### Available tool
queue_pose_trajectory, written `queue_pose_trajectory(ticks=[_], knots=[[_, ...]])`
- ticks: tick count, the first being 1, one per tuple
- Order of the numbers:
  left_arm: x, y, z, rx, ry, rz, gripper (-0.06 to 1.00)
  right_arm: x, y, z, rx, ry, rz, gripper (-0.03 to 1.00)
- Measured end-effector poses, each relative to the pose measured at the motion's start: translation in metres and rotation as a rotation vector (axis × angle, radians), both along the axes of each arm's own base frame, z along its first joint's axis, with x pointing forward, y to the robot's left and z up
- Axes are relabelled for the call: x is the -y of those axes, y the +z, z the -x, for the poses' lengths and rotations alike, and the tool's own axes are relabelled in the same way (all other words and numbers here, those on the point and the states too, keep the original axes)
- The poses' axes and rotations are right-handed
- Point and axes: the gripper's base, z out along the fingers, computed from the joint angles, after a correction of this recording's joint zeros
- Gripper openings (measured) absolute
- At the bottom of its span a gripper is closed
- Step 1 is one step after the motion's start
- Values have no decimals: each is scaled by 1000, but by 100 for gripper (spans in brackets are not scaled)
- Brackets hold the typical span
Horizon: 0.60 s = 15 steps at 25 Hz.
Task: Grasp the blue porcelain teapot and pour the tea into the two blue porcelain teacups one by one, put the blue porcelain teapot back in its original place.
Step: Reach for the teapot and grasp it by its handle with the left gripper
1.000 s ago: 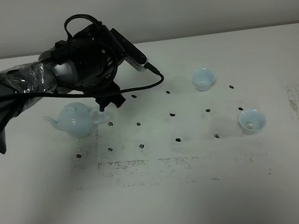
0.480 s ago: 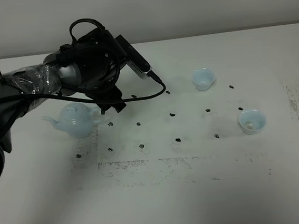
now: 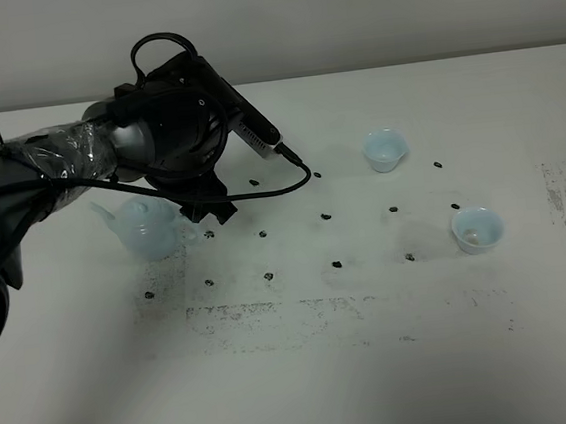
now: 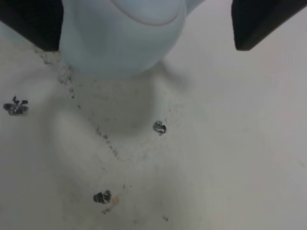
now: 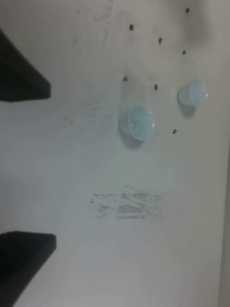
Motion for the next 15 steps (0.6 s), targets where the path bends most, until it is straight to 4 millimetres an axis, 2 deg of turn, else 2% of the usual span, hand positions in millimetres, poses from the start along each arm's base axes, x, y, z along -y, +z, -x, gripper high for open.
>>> queue_pose_trajectory(ticks=[8, 15], knots=[[19, -1, 10, -14, -76, 3, 69, 0, 0, 0, 0, 0, 0, 59], [33, -6, 19, -92, -115, 108, 69, 0, 0, 0, 0, 0, 0, 59]])
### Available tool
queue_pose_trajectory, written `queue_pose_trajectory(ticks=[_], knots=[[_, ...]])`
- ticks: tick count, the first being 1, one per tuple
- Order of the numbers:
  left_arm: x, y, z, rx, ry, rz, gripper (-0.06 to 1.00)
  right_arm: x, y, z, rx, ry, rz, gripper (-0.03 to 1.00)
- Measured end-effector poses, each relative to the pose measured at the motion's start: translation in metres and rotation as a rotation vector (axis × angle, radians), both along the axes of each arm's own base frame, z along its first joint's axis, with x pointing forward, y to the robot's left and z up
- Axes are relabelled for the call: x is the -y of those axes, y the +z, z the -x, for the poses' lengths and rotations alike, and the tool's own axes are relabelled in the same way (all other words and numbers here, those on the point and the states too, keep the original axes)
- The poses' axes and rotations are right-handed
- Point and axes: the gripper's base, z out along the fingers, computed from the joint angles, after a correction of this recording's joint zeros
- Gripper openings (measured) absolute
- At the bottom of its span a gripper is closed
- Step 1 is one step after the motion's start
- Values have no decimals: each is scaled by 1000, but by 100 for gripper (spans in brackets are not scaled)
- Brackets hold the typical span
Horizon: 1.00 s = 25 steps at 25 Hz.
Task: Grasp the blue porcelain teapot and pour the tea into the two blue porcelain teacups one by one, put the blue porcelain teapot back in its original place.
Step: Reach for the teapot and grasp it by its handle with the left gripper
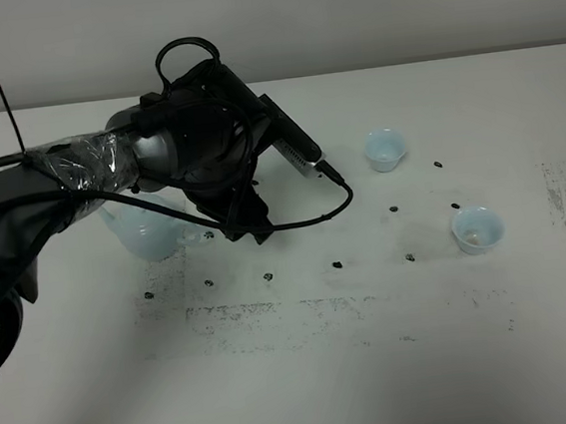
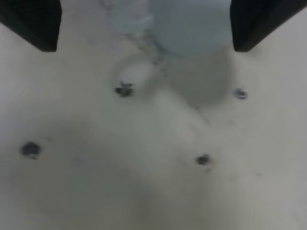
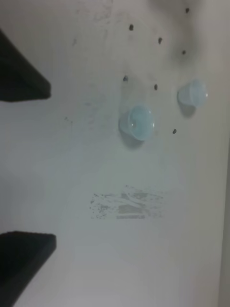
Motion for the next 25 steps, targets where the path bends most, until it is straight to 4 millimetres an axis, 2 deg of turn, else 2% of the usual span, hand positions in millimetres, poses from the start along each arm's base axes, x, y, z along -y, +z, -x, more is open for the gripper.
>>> queue_pose_trajectory(ticks=[6, 25], knots=[[3, -3, 10, -102, 57, 48, 69, 0, 0, 0, 0, 0, 0, 59], [-3, -4, 29, -291, 206, 1, 69, 0, 0, 0, 0, 0, 0, 59]])
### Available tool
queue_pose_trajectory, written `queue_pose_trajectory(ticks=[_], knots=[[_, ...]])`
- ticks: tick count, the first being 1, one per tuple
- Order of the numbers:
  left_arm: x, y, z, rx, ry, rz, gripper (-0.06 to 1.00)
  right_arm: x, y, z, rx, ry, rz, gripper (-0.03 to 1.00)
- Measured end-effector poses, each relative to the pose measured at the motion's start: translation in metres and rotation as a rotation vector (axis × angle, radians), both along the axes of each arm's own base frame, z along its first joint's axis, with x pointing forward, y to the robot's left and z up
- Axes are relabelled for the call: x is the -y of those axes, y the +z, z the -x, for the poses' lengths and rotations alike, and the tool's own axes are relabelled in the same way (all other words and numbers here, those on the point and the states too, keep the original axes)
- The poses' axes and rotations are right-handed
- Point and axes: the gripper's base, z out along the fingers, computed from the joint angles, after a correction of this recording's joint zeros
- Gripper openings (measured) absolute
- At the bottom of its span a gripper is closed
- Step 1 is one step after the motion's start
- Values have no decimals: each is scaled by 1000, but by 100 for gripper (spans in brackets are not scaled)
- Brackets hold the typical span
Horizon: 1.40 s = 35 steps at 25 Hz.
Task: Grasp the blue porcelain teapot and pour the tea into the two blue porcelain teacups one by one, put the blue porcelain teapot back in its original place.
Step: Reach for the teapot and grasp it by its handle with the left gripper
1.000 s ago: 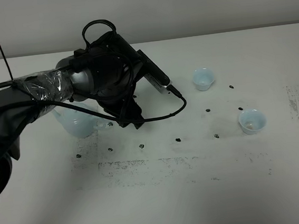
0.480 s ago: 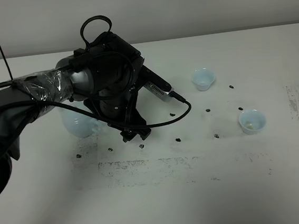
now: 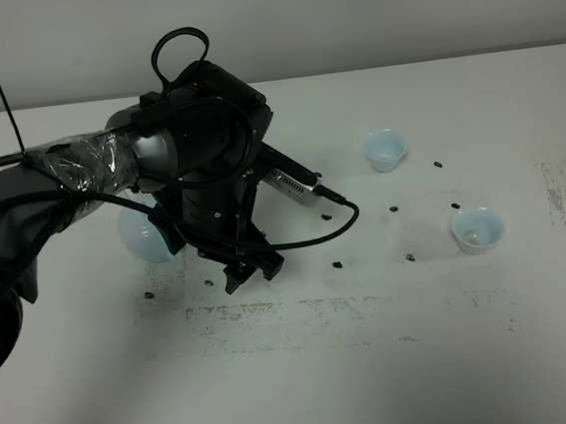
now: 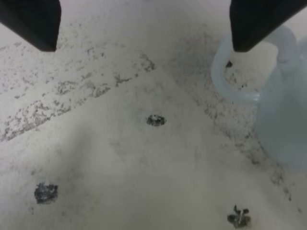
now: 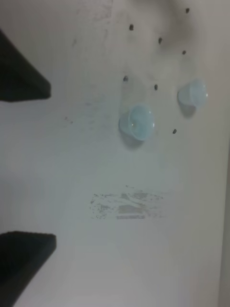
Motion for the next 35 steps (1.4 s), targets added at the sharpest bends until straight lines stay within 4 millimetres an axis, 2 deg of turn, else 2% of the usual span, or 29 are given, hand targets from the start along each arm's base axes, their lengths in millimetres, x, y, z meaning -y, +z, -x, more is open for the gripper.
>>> queue_pose_trajectory(ticks=[7, 14, 21, 26, 29, 35], knots=[[6, 0, 5, 1, 17, -4, 69, 0, 0, 0, 0, 0, 0, 59], [20, -1, -2, 92, -89, 107, 69, 0, 0, 0, 0, 0, 0, 59], [15, -2, -8, 122, -110, 70, 69, 0, 0, 0, 0, 0, 0, 59], [7, -13, -14, 102, -95, 45, 69, 0, 0, 0, 0, 0, 0, 59], [6, -20, -13, 79, -92, 28, 69, 0, 0, 0, 0, 0, 0, 59], [1, -22, -9, 23, -63, -19, 69, 0, 0, 0, 0, 0, 0, 59]])
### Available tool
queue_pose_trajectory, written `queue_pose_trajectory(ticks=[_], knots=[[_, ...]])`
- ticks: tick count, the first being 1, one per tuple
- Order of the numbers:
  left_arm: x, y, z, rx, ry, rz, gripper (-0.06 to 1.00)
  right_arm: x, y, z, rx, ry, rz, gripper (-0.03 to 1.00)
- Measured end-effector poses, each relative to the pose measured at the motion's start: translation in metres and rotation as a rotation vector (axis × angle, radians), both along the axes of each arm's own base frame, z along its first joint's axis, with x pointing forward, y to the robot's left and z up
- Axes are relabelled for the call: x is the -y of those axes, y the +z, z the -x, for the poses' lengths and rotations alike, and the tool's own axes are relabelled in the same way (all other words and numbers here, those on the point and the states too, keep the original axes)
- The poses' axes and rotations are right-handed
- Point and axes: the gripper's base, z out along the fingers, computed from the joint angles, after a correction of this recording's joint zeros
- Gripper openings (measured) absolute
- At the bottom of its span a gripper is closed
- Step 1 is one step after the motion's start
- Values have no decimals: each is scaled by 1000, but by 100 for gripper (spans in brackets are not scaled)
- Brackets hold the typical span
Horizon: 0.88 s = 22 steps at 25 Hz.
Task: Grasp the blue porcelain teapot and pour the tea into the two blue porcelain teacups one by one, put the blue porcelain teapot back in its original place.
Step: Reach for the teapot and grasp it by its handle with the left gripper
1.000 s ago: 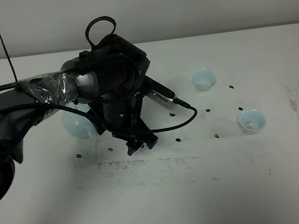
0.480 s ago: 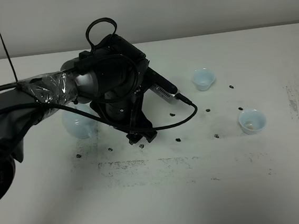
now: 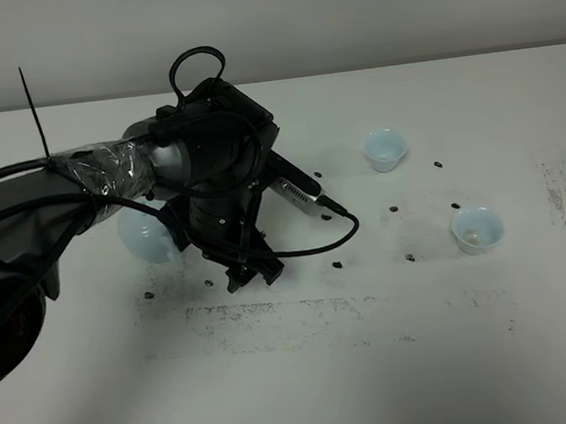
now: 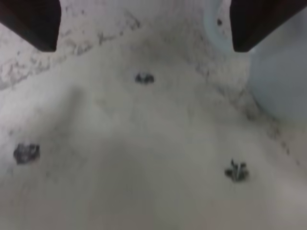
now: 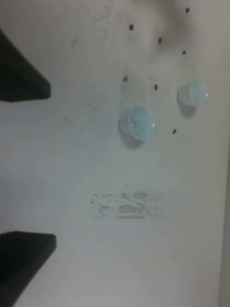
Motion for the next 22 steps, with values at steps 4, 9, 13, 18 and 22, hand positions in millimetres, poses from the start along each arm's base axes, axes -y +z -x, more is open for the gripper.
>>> queue_pose_trajectory(ticks=[4, 9, 13, 18, 22], knots=[[-3, 1, 4, -36, 29, -36, 69, 0, 0, 0, 0, 0, 0, 59], [-4, 1, 5, -47, 51, -51, 69, 0, 0, 0, 0, 0, 0, 59], [-6, 2, 3, -16, 71, -76, 69, 0, 0, 0, 0, 0, 0, 59], [-8, 2, 1, 16, 93, -101, 69, 0, 0, 0, 0, 0, 0, 59], [-6, 2, 3, 14, 94, -96, 69, 0, 0, 0, 0, 0, 0, 59]])
